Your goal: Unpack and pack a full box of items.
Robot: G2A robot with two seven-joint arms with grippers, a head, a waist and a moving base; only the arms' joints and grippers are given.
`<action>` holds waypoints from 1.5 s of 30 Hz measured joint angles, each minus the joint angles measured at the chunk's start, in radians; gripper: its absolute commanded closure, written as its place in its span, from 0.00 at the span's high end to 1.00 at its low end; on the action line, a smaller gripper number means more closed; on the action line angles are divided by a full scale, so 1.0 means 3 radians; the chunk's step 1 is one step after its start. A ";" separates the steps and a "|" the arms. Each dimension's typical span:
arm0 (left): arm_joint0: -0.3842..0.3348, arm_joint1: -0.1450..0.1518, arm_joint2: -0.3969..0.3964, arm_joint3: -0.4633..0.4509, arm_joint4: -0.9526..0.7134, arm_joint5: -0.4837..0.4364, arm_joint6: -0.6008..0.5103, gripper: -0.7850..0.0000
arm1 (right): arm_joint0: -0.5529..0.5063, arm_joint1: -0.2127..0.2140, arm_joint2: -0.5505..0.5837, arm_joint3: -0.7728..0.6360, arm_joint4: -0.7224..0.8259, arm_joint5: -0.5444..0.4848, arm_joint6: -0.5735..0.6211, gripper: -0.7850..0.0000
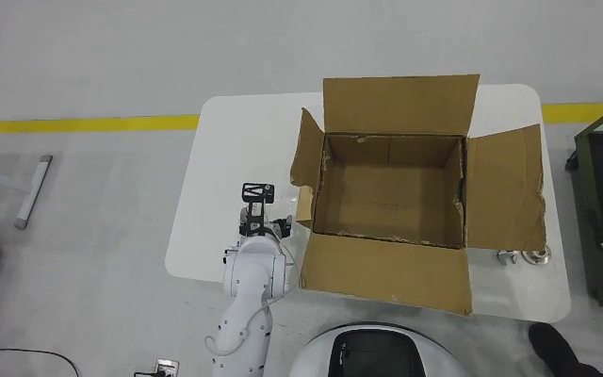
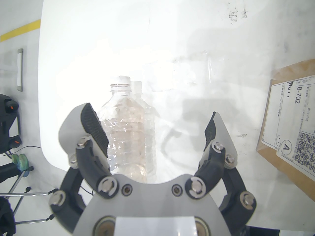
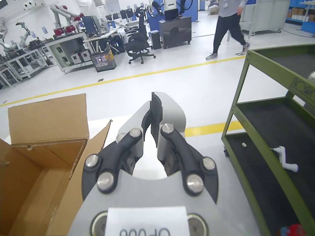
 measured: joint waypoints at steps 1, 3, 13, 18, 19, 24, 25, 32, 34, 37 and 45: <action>0.0000 0.0000 0.0000 0.0000 0.0000 0.0000 0.0000 1.00 | 0.0004 -0.0002 -0.0051 0.0006 -0.0071 0.0055 -0.0008 0.00; 0.0000 0.0000 0.0000 0.0000 0.0000 0.0000 0.0000 1.00 | 0.0006 -0.0004 -0.0077 0.0006 -0.0106 0.0090 -0.0008 0.00; 0.0000 0.0000 0.0000 0.0000 0.0000 0.0000 0.0000 1.00 | 0.0005 -0.0003 -0.0067 0.0004 -0.0096 0.0075 -0.0005 0.00; 0.0000 0.0000 0.0000 0.0000 0.0000 0.0000 0.0000 1.00 | 0.0005 -0.0003 -0.0067 0.0004 -0.0096 0.0075 -0.0005 0.00; 0.0000 0.0000 0.0000 0.0000 0.0000 0.0000 0.0000 1.00 | 0.0005 -0.0003 -0.0067 0.0004 -0.0096 0.0075 -0.0005 0.00; 0.0000 0.0000 0.0000 0.0000 0.0000 0.0000 0.0000 1.00 | 0.0005 -0.0003 -0.0067 0.0004 -0.0096 0.0075 -0.0005 0.00; 0.0003 0.0000 -0.0002 -0.0002 -0.0001 -0.0001 0.0005 1.00 | 0.0005 -0.0003 -0.0067 0.0004 -0.0096 0.0075 -0.0005 0.00; 0.0087 0.0011 -0.0076 -0.0246 0.0074 0.0070 0.0012 1.00 | 0.0005 -0.0003 -0.0067 0.0004 -0.0096 0.0075 -0.0005 0.00; 0.0111 0.0012 -0.0078 -0.0334 0.0118 0.0069 -0.0078 1.00 | 0.0005 -0.0003 -0.0067 0.0004 -0.0096 0.0075 -0.0005 0.00; 0.0168 0.0012 -0.0132 -0.0479 0.0032 0.0025 -0.0355 1.00 | 0.0005 -0.0003 -0.0067 0.0004 -0.0096 0.0075 -0.0005 0.00; 0.0124 0.0039 -0.0322 -0.0381 0.0011 -0.0288 -0.0998 1.00 | 0.0005 -0.0003 -0.0067 0.0004 -0.0096 0.0075 -0.0005 0.00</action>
